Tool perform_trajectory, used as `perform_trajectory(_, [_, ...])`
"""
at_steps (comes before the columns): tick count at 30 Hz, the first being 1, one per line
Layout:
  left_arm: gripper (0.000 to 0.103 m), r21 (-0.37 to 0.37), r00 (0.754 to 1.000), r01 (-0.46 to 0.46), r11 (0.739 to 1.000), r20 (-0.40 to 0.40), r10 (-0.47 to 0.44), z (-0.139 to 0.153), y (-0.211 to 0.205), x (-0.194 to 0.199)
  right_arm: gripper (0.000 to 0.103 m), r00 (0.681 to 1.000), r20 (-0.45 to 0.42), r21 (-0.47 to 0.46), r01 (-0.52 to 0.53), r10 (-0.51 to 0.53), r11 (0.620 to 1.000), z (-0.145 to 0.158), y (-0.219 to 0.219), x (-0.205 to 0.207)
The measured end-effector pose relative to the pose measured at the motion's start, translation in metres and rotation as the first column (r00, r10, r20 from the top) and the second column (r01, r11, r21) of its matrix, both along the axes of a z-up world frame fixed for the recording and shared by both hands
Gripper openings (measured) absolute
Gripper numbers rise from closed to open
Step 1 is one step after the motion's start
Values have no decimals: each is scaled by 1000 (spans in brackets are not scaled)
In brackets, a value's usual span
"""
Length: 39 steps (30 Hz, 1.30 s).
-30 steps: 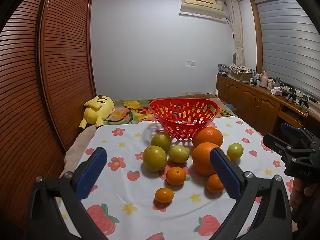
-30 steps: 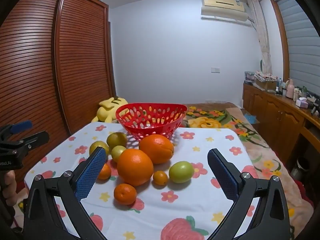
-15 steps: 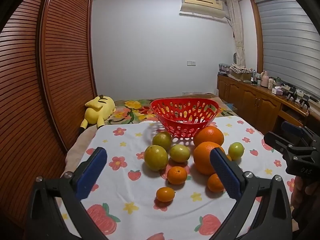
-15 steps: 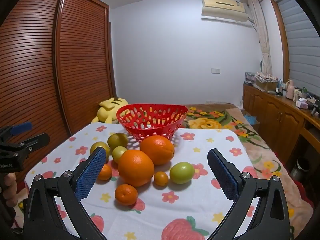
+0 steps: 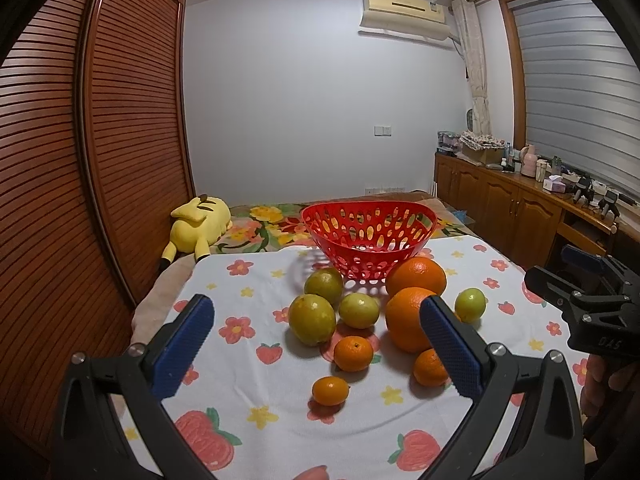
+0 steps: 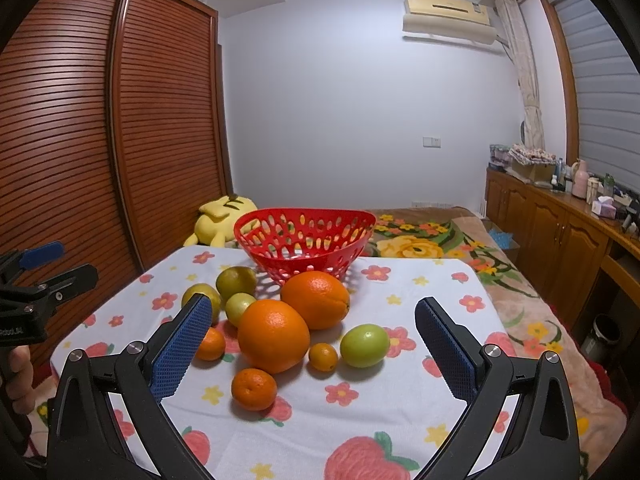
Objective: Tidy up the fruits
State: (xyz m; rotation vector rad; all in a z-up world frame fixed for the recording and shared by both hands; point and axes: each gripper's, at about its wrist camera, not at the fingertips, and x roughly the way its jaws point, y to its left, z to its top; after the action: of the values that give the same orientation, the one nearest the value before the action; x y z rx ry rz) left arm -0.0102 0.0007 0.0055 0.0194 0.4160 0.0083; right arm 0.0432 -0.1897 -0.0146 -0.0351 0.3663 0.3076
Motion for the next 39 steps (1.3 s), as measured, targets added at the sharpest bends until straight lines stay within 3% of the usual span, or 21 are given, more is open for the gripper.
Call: perform_trajectory(39, [103, -9, 1000, 2, 1000, 16, -2, 3, 0, -4, 103, 1000, -4, -2, -4, 4, 1000, -2, 2, -2])
